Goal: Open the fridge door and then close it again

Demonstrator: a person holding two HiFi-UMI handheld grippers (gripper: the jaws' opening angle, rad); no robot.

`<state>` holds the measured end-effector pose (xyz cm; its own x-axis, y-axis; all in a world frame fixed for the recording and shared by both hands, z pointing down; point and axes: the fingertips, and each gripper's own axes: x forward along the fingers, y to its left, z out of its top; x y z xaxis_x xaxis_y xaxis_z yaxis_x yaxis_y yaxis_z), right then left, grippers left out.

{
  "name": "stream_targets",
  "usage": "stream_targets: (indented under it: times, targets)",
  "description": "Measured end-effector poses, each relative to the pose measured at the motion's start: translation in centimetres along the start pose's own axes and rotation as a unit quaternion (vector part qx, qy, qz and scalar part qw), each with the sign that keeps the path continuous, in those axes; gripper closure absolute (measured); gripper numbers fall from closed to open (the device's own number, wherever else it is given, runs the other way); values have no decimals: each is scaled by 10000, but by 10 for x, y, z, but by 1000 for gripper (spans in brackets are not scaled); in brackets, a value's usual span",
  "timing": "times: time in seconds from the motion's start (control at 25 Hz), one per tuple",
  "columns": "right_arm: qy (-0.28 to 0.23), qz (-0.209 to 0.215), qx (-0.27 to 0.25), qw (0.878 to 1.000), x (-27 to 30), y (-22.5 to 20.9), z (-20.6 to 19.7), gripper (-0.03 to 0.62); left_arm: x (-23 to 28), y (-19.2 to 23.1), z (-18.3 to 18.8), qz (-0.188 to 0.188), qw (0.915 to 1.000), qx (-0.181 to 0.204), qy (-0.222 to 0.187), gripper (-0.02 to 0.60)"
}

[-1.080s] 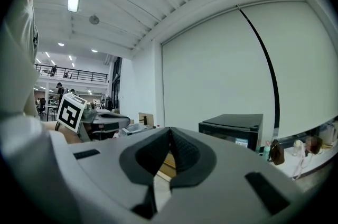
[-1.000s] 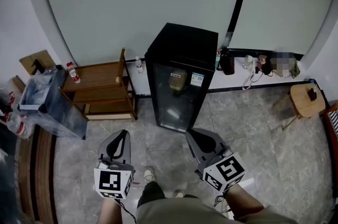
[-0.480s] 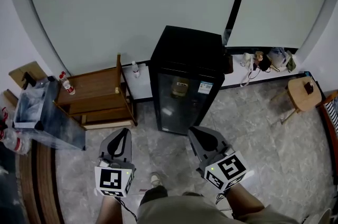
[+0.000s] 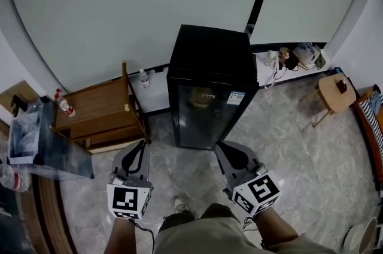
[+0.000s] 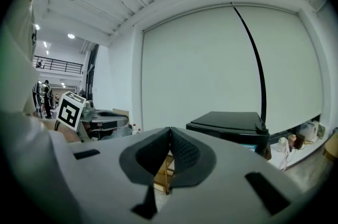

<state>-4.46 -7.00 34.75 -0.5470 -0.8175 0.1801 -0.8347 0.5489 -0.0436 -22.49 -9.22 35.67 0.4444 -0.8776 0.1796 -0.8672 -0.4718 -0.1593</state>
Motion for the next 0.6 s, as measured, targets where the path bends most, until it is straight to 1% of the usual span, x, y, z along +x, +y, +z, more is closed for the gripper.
stream_targets:
  times: [0.12,0.24,0.4,0.6]
  targets:
    - [71,-126,143,9998,9,-12,-4,597,16,5,-5,-86,10000,-5,47,568]
    - [62,-109,318,9994,16,-22,-3,597,31,8,-9,-76,10000,0,28,568]
    - [103,-91,364,9992,21,-38,-5,597,50,8,-13,-49,10000,-29,82,568]
    - [191,-18,317,9993,31,-55,-6,597,68,6,-10,25,9999,-110,36,568]
